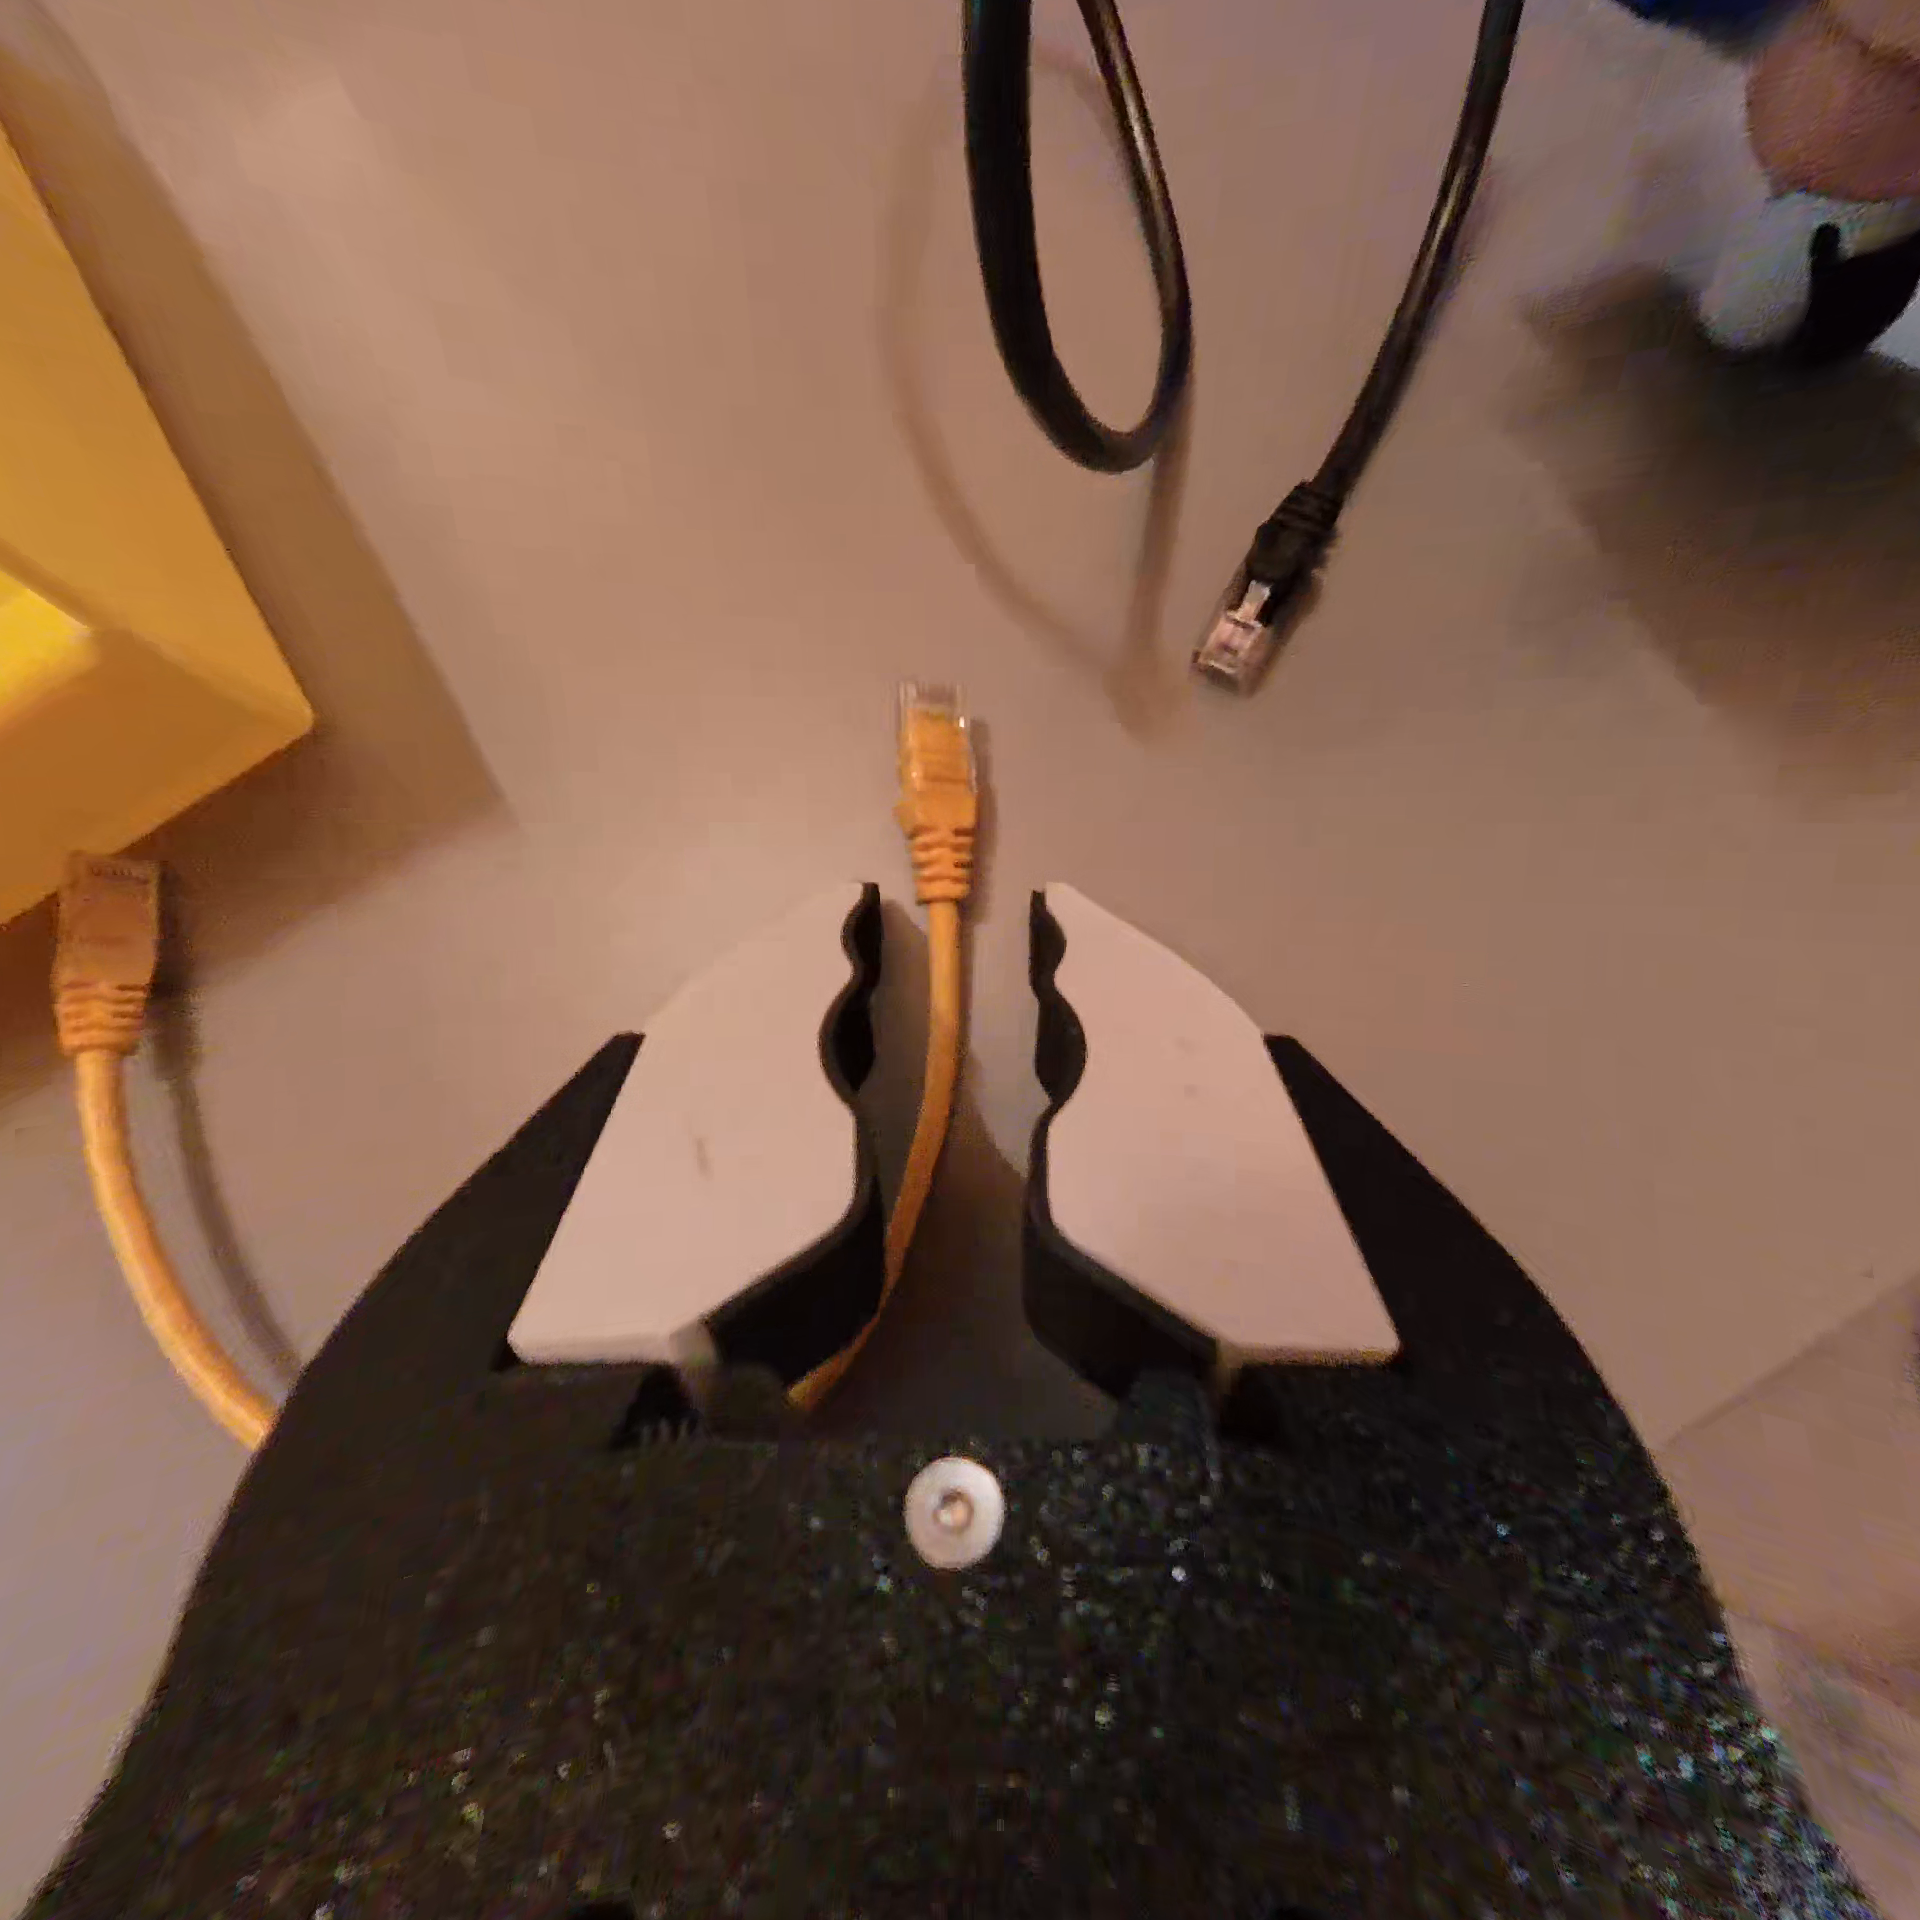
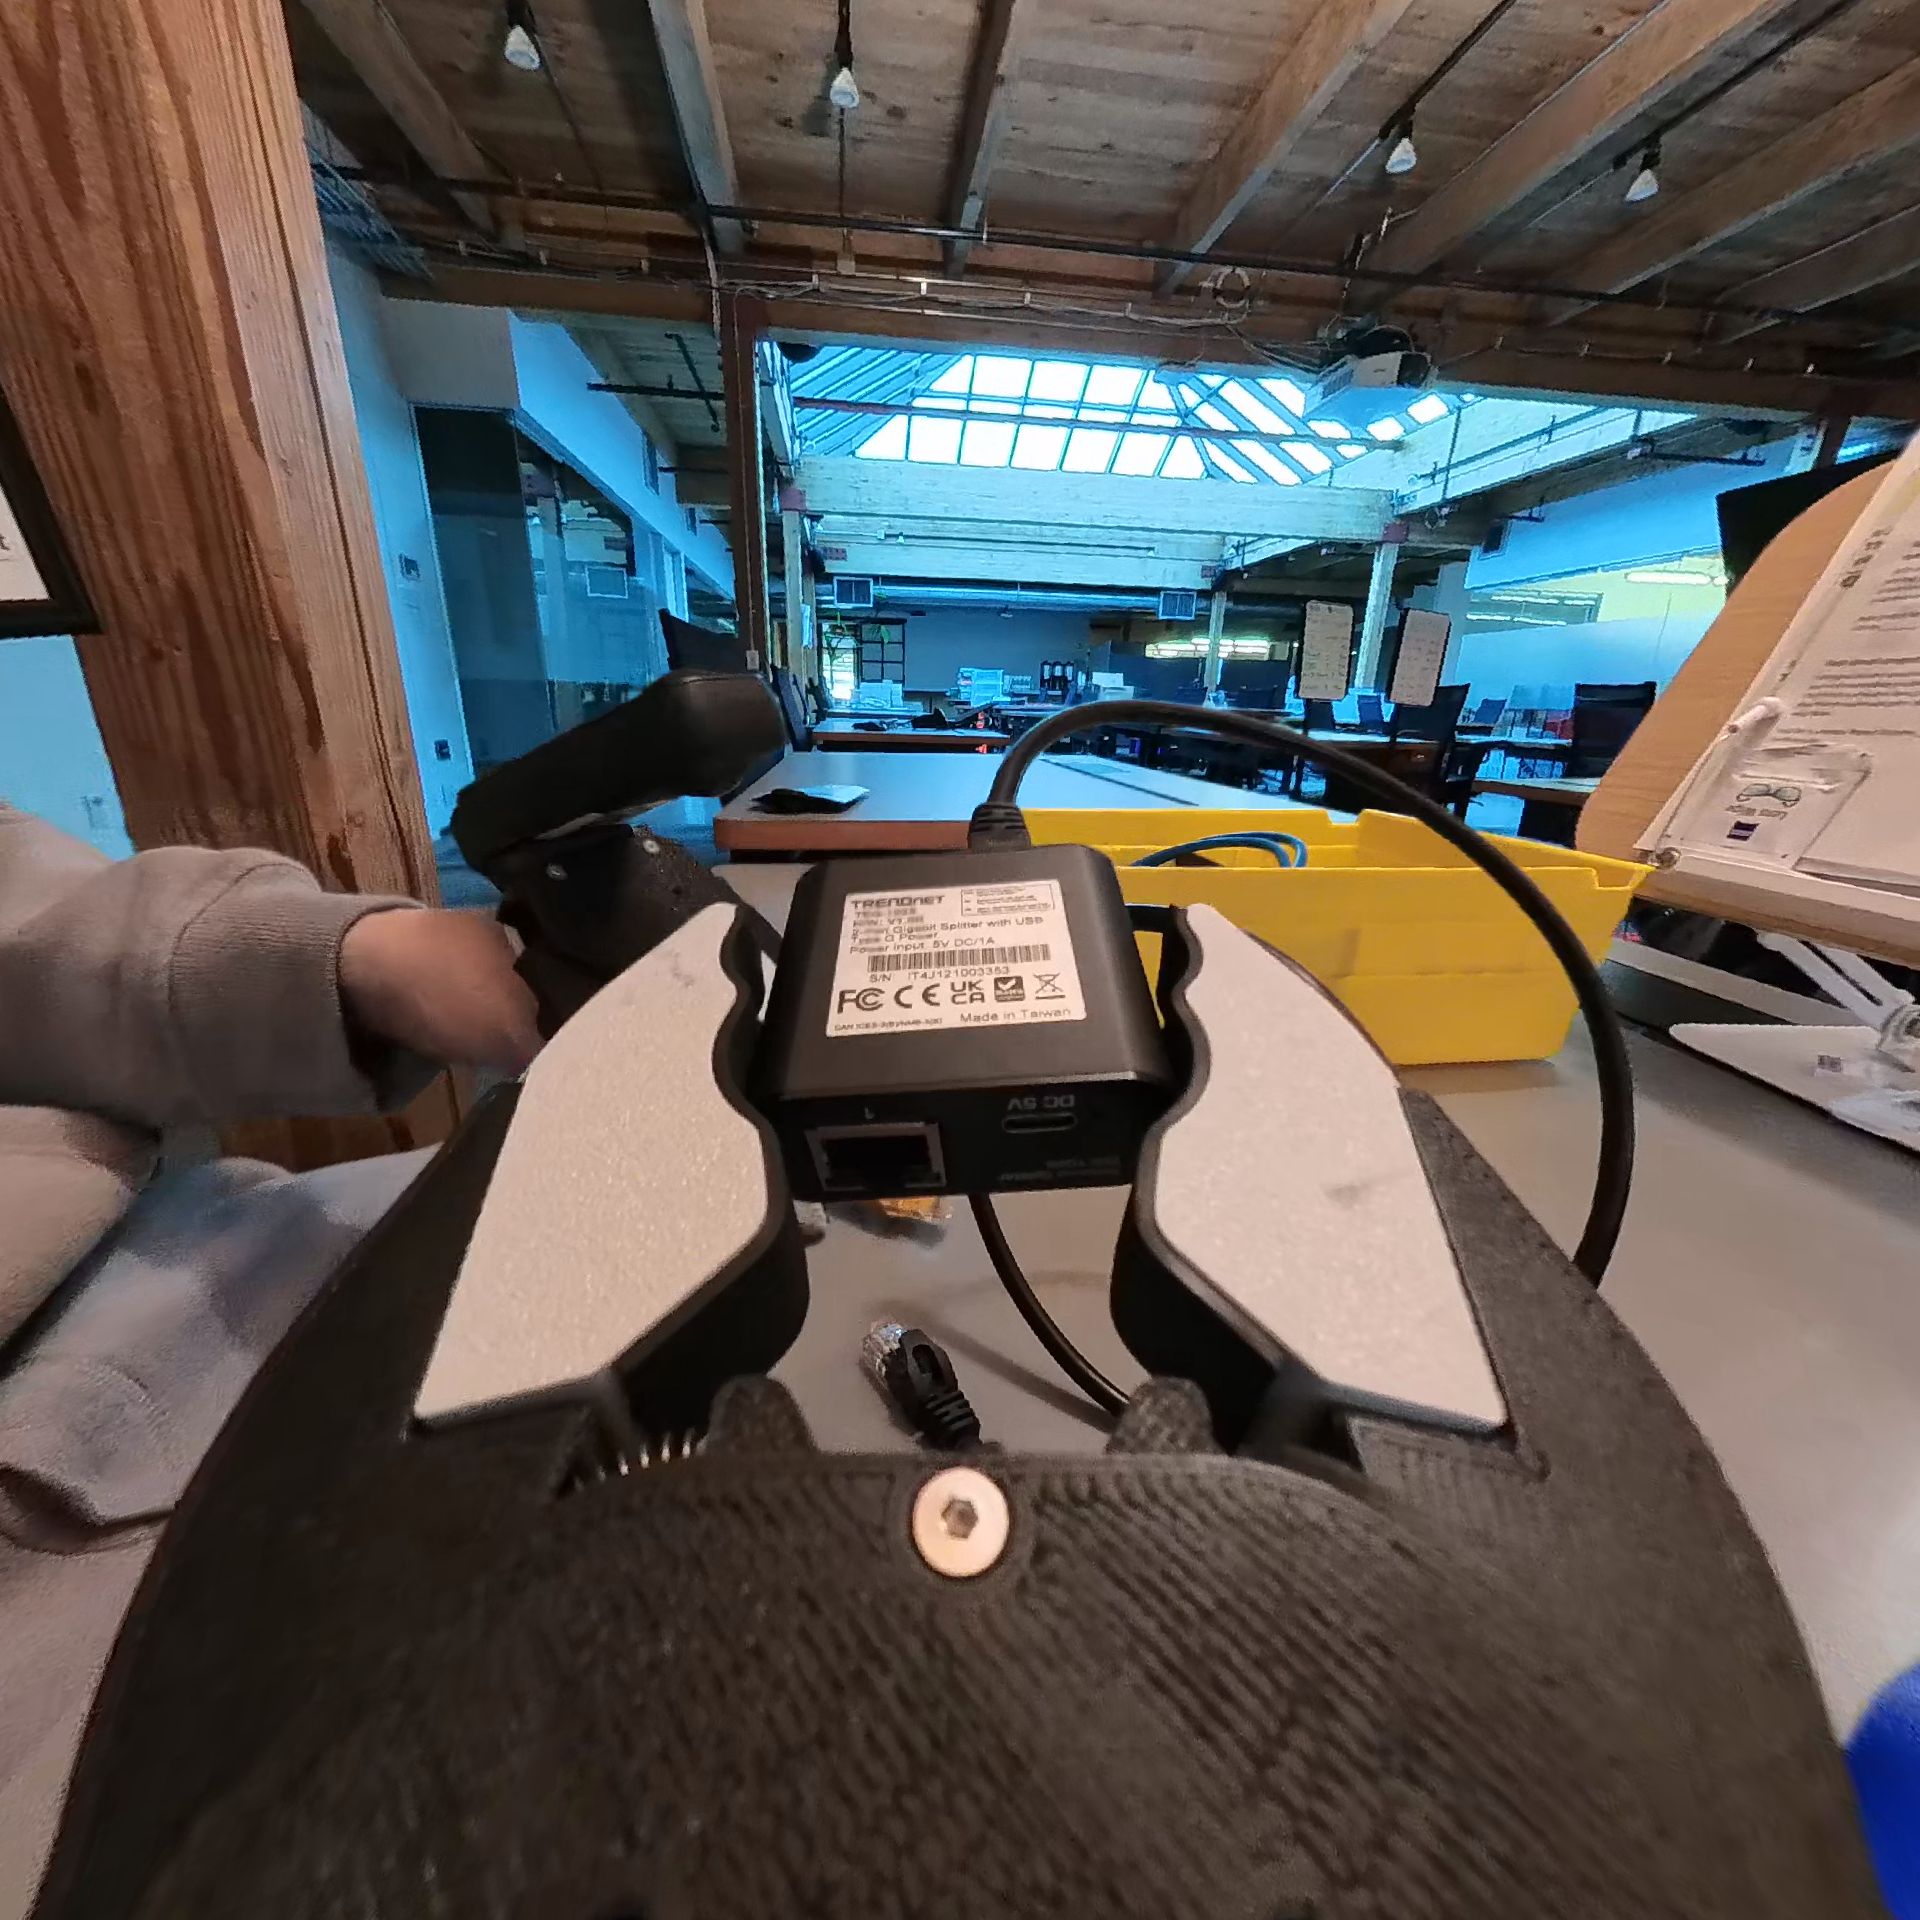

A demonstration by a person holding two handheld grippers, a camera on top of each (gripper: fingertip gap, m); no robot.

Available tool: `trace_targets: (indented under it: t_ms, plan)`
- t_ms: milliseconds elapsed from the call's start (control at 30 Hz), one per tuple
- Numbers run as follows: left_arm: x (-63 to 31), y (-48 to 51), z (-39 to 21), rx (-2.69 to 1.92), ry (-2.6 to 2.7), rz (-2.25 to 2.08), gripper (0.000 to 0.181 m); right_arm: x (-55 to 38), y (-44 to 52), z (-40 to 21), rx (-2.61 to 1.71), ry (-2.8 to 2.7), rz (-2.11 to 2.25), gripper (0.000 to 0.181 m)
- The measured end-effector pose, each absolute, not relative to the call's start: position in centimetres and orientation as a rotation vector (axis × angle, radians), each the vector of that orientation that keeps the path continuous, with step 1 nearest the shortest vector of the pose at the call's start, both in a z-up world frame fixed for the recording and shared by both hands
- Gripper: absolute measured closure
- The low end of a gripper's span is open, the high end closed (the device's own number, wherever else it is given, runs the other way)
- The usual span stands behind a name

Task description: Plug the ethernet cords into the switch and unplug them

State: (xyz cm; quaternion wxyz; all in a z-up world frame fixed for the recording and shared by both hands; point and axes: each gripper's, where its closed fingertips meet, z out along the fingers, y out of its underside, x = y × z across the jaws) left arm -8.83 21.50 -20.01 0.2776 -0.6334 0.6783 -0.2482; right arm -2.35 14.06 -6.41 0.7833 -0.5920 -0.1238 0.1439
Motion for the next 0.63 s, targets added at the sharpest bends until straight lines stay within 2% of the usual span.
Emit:
trace_targets:
  t_ms: [133, 200, 233, 567, 633]
  plan:
    - [-7.8, 21.6, -20.2, -1.789, 1.743, -0.705, 0.155, -2.7, 14.3, -6.7, -1.303, -0.291, 0.303, 0.107]
    - [-7.5, 21.8, -20.1, -1.798, 1.729, -0.698, 0.169, -2.8, 14.3, -6.7, -1.303, -0.291, 0.305, 0.107]
    - [-7.4, 21.7, -20.1, -1.794, 1.738, -0.700, 0.169, -2.8, 14.3, -6.7, -1.302, -0.291, 0.306, 0.107]
    - [-8.1, 20.6, -19.2, -1.424, 2.011, -0.627, 0.169, -3.0, 14.3, -6.8, -1.308, -0.305, 0.312, 0.107]
    - [-8.4, 21.0, -19.1, -1.377, 2.025, -0.580, 0.163, -2.9, 14.3, -6.7, -1.306, -0.304, 0.313, 0.107]
